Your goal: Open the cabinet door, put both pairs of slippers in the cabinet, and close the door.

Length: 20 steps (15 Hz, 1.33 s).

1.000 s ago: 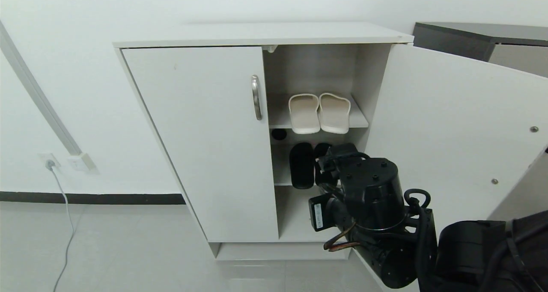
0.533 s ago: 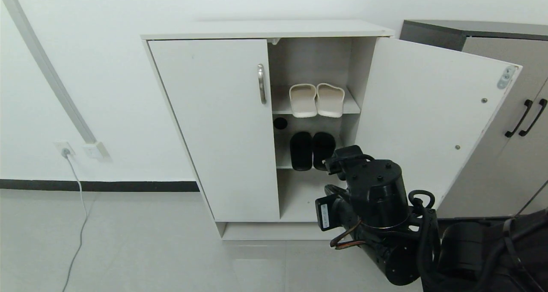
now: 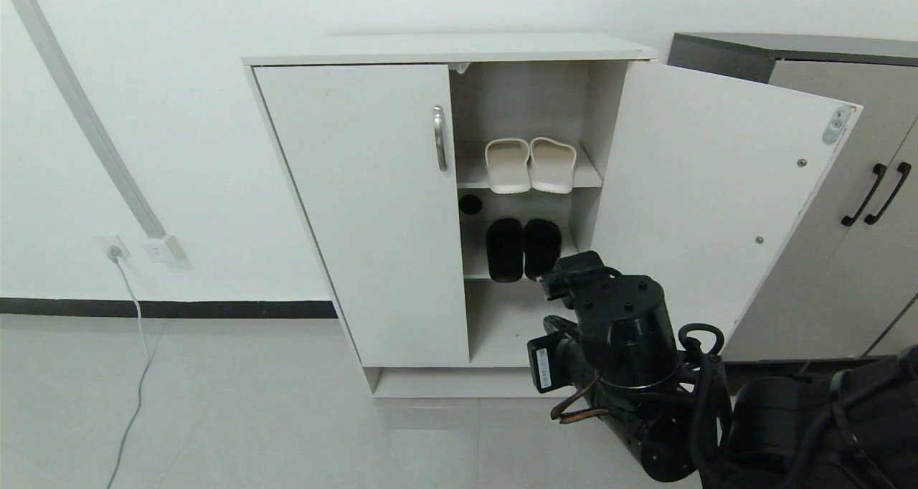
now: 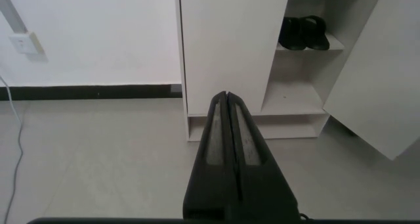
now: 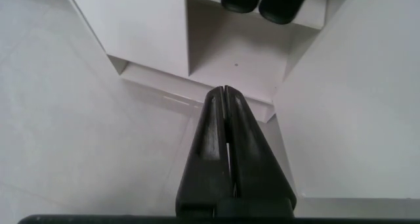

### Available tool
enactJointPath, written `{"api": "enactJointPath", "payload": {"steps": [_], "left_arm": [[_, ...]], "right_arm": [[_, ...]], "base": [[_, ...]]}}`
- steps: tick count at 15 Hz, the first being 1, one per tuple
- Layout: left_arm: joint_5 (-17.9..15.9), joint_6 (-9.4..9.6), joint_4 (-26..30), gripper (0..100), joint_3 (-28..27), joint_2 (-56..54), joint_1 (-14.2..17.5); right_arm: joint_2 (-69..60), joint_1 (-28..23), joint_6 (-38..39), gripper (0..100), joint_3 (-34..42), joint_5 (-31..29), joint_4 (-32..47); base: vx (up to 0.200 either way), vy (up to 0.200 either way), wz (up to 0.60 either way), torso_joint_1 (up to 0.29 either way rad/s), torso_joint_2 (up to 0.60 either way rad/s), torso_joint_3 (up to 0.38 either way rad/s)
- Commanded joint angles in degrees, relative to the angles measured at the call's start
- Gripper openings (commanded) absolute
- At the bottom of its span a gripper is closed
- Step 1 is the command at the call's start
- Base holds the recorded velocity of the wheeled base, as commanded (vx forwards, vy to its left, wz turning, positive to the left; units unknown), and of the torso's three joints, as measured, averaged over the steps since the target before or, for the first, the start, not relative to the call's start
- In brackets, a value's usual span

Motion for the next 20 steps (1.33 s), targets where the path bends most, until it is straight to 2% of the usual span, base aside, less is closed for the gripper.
{"api": "enactJointPath", "payload": {"steps": [1,15,20], "left_arm": [[0.01,-0.04,0.00,0,0.00,0.07,0.06],[0.01,0.05,0.00,0,0.00,0.07,0.06],[0.01,0.05,0.00,0,0.00,0.07,0.06]], "right_arm": [[0.74,0.06,0.00,0,0.00,0.02,-0.03],[1.45,-0.03,0.00,0,0.00,-0.33,-0.03],[1.62,-0.03,0.00,0,0.00,-0.42,-0.03]], "base": [[0.000,0.000,0.00,0.000,0.00,0.000],[0.000,0.000,0.00,0.000,0.00,0.000],[0.000,0.000,0.00,0.031,-0.33,-0.297]]}}
